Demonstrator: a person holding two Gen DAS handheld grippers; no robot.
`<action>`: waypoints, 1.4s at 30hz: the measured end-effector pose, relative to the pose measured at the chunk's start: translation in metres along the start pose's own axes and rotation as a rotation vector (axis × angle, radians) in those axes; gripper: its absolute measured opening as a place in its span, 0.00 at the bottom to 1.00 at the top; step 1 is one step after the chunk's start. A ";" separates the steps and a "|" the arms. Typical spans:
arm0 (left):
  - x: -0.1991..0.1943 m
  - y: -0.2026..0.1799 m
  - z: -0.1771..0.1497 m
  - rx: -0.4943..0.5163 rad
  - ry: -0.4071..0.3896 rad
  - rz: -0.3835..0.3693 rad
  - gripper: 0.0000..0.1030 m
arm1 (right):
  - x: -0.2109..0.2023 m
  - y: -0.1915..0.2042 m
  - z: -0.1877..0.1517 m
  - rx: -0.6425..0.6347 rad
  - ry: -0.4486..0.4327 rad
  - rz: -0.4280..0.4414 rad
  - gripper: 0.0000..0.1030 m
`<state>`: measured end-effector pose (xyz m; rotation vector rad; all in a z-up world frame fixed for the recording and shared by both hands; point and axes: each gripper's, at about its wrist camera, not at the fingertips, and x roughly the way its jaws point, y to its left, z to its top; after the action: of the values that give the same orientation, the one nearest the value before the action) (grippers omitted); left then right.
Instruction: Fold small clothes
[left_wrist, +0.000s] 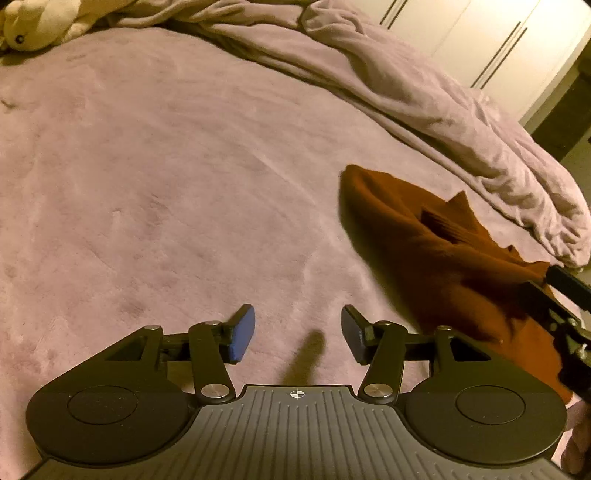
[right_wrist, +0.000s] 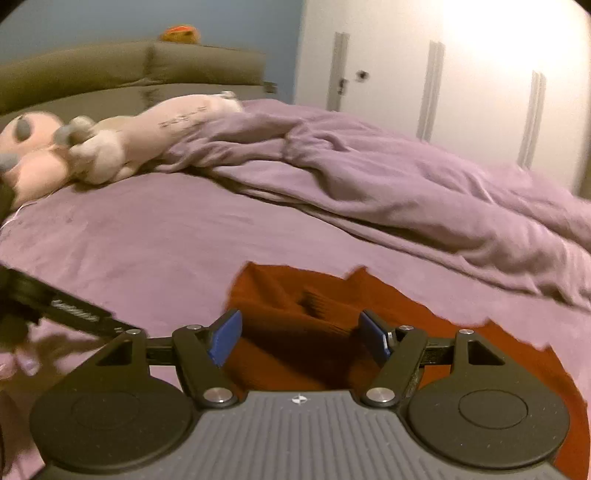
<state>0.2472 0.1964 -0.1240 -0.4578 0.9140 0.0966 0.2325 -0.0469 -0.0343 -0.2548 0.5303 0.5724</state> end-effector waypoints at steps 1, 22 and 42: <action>0.001 0.000 0.000 0.002 0.004 0.002 0.56 | 0.005 0.005 0.001 -0.026 0.008 0.002 0.68; 0.056 -0.122 0.013 0.234 0.023 -0.097 0.63 | -0.027 -0.080 -0.071 0.389 0.119 -0.216 0.06; 0.070 -0.138 0.004 0.279 0.061 -0.030 0.63 | 0.045 -0.164 -0.061 0.757 0.184 0.261 0.33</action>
<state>0.3305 0.0661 -0.1302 -0.2158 0.9631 -0.0723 0.3340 -0.1827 -0.0963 0.4916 0.9270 0.5635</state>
